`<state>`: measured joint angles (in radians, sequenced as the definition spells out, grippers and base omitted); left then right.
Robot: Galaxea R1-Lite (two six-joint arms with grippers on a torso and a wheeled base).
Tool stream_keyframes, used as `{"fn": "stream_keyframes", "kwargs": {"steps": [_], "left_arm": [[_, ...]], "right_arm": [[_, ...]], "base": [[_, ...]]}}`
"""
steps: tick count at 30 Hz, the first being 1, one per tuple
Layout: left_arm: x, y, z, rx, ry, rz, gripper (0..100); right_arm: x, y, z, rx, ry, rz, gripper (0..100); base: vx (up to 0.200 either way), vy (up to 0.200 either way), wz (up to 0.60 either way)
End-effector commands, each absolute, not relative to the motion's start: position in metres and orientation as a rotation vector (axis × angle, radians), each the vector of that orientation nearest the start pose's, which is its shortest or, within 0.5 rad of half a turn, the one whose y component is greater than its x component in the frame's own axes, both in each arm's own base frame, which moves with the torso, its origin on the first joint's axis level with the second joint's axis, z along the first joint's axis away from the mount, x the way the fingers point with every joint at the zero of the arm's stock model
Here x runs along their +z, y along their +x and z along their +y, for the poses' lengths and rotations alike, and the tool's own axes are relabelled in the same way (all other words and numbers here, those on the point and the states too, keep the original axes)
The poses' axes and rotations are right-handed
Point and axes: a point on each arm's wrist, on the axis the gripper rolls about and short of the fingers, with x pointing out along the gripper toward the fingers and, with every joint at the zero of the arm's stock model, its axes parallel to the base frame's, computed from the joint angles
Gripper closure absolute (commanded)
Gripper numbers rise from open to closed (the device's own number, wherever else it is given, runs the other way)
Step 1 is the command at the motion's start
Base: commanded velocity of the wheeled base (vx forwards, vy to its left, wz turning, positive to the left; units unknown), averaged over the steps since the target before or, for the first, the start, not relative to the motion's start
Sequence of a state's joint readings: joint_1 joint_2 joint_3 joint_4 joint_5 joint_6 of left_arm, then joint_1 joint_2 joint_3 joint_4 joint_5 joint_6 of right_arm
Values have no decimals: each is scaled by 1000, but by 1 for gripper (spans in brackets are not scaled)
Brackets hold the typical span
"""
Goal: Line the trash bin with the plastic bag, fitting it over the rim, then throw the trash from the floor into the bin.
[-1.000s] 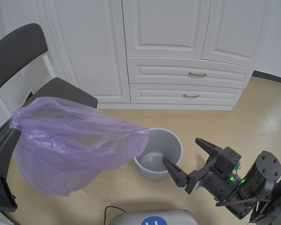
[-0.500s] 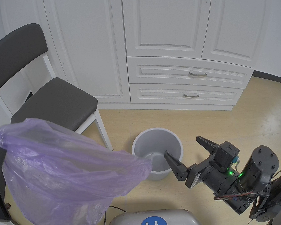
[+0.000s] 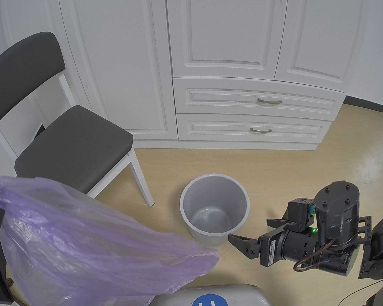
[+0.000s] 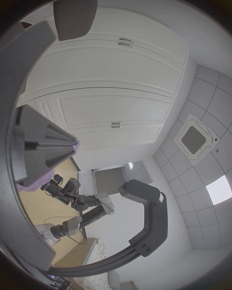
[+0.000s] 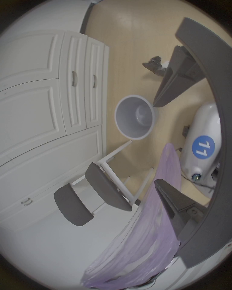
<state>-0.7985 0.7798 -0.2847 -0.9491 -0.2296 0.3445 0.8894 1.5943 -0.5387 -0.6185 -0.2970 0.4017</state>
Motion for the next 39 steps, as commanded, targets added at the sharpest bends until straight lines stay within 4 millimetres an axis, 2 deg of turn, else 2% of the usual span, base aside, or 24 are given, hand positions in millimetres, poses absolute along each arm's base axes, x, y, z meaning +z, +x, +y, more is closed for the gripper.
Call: {"fn": "stream_keyframes", "kwargs": {"steps": [1,4,8,12,19,32,39], "left_arm": [[238,43,-52,-942,176,-627,100],[238,43,-53,-947,176,-626,100],[238,42,-53,-952,170,-629,100],[240,39,-54,-992,142,-640,100],[242,36,-52,-1016,111,-650,100],[251,32,-52,-1068,48,-671,100],[260,26,-45,-1066,-5,-708,100]], "right_arm": [[176,149,191,600,265,433,0],[174,141,194,632,257,443,0],[163,124,205,704,216,493,0],[149,120,217,713,206,552,0],[138,111,228,758,208,575,0],[131,111,231,753,197,582,0],[126,114,232,732,187,590,0]], "base": [[0,0,0],[0,0,0],[0,0,0],[0,0,0],[0,0,0],[0,0,0],[0,0,0]]}}
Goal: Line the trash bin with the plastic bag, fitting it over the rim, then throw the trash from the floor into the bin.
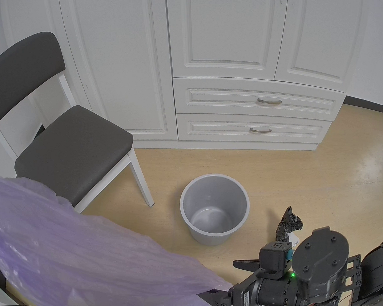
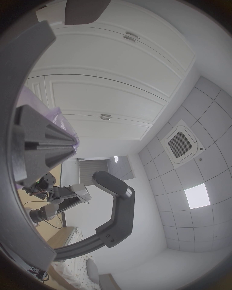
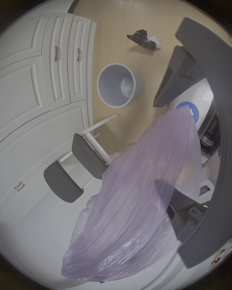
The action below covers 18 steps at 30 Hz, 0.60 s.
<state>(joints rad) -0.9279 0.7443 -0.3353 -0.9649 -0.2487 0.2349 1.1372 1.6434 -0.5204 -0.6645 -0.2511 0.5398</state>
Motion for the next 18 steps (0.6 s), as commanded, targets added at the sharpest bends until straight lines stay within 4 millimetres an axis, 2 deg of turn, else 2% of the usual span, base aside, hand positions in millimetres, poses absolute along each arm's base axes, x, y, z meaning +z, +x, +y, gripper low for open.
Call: {"fn": "stream_keyframes", "kwargs": {"steps": [1,10,11,12,18], "left_arm": [[262,25,-43,-1064,-12,-718,100],[263,24,-42,-1061,-14,-724,100],[263,25,-43,-1064,-15,-720,100],[263,25,-43,-1064,-15,-720,100],[264,25,-43,-1078,-49,-697,100]], "right_arm": [[123,115,233,721,181,594,0],[124,127,242,685,253,499,0],[130,137,243,679,325,422,0],[130,138,243,680,328,419,0],[121,142,246,680,346,398,0]], "base": [[0,0,0],[0,0,0],[0,0,0],[0,0,0],[0,0,0]]}}
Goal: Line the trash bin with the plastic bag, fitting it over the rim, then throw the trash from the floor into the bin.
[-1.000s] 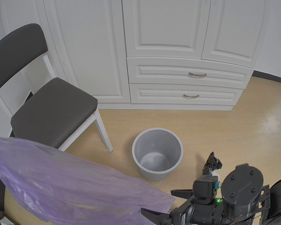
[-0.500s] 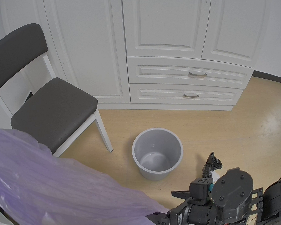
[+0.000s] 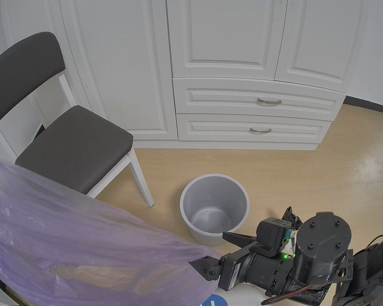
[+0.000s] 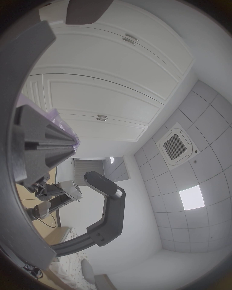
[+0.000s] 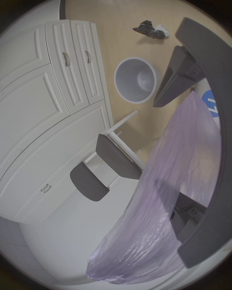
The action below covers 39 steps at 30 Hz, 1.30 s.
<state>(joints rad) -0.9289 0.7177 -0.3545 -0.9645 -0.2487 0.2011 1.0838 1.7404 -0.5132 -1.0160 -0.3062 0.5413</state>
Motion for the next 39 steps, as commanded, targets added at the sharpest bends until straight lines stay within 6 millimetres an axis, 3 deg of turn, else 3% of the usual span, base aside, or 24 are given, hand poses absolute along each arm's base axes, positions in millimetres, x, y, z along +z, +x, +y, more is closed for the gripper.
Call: {"fn": "stream_keyframes", "kwargs": {"steps": [1,7,14,31,39], "left_arm": [[264,26,-44,-1081,-55,-693,100],[263,27,-46,-1088,-58,-681,100],[266,25,-43,-1084,-65,-699,100],[267,25,-43,-1083,-70,-708,100],[267,25,-42,-1083,-73,-710,100]], "right_arm": [[122,140,246,687,347,397,0],[128,135,241,708,350,383,0],[117,138,245,695,335,414,0],[119,139,245,708,367,378,0],[100,141,248,805,433,325,0]], "base": [[0,0,0],[0,0,0],[0,0,0],[0,0,0],[0,0,0]]}}
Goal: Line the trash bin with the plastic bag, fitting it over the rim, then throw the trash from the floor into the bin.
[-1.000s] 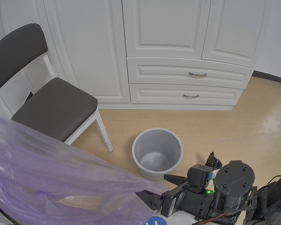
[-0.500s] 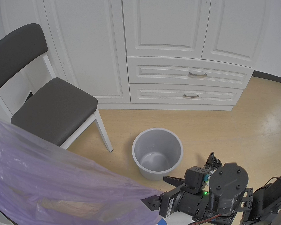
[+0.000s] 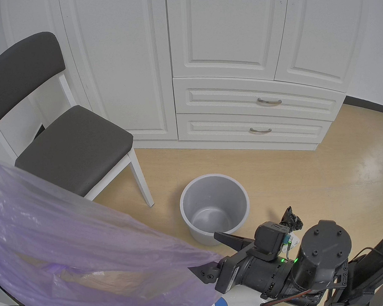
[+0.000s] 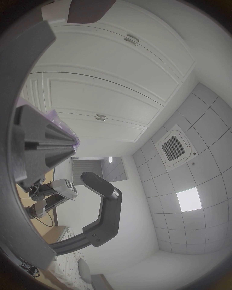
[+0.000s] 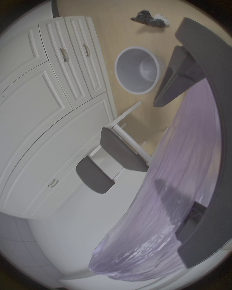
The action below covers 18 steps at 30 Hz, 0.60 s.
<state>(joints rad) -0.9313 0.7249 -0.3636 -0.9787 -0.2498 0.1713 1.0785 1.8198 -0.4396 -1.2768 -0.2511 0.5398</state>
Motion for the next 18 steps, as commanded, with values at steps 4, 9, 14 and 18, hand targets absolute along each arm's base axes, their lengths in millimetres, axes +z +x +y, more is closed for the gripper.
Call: {"fn": "stream_keyframes", "kwargs": {"steps": [4,9,14,18], "left_arm": [[267,25,-42,-1082,-73,-712,100],[267,24,-42,-1081,-75,-716,100],[268,24,-42,-1082,-77,-719,100],[268,24,-42,-1080,-75,-720,100]], "right_arm": [[86,146,250,803,445,294,0],[74,150,252,789,428,312,0],[68,151,252,788,417,330,0],[68,154,251,778,419,326,0]], "base": [[0,0,0],[0,0,0],[0,0,0],[0,0,0]]}}
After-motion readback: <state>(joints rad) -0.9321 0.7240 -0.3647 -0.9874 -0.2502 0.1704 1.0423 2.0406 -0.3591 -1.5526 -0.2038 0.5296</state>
